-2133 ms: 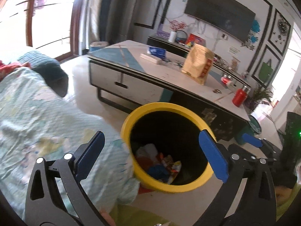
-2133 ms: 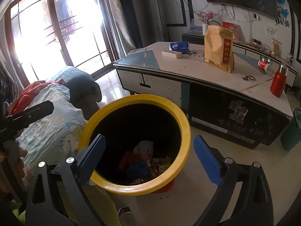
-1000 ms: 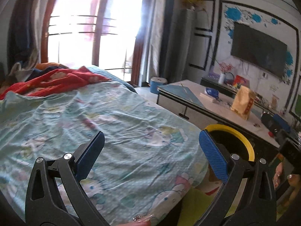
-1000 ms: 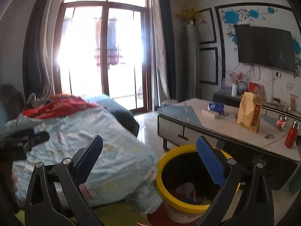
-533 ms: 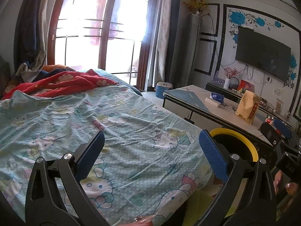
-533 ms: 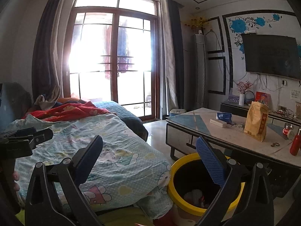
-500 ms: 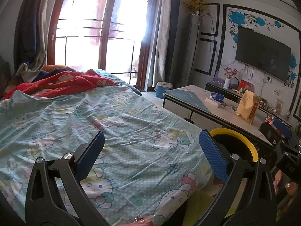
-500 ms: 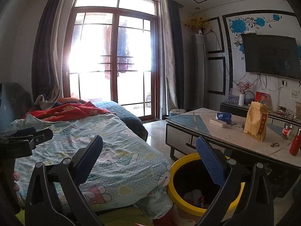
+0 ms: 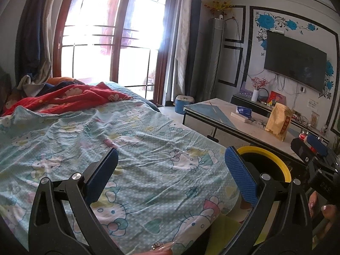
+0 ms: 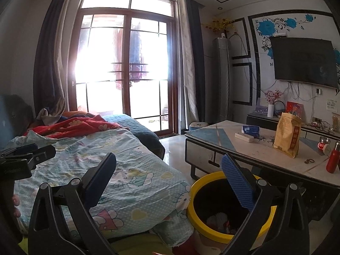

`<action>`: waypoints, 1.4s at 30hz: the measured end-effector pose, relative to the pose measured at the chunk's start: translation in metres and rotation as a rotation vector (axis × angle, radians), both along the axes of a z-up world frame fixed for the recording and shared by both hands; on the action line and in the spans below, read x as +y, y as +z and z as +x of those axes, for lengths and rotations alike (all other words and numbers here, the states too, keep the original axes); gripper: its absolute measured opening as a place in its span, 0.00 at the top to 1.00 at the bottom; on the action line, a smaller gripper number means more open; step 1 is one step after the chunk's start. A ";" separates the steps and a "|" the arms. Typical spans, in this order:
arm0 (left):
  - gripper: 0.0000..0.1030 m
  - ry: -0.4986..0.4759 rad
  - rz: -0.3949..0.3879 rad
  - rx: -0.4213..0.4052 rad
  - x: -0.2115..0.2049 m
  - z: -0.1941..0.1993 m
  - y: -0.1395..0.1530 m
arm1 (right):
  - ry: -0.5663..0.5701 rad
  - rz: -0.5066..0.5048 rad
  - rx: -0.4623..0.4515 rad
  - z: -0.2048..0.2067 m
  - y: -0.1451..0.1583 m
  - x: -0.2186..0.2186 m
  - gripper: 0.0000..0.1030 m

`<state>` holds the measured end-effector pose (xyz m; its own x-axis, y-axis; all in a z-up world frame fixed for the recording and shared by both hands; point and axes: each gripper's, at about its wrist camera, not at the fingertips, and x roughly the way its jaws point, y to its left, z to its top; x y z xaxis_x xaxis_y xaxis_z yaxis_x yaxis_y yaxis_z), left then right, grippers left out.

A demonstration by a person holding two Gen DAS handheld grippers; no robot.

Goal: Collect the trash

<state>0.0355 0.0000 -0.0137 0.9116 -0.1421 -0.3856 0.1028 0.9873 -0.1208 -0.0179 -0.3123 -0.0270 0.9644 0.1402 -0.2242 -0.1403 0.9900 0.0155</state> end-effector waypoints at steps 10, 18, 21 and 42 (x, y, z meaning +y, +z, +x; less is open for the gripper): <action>0.11 -0.002 0.001 0.000 -0.001 0.000 0.001 | -0.001 -0.001 0.000 0.000 0.000 0.000 0.06; 0.11 -0.002 0.001 -0.001 -0.001 0.000 0.002 | -0.001 -0.002 0.001 0.000 0.001 -0.002 0.06; 0.10 -0.002 0.001 -0.001 -0.001 0.000 0.002 | -0.001 -0.002 0.000 0.000 0.001 -0.002 0.06; 0.10 0.063 -0.050 0.048 0.025 0.003 0.007 | 0.028 -0.027 -0.012 0.005 0.014 0.000 0.06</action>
<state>0.0380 0.0247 -0.0071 0.9001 -0.1055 -0.4228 0.0339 0.9843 -0.1733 -0.0130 -0.3121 -0.0127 0.9627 0.1613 -0.2172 -0.1682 0.9857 -0.0134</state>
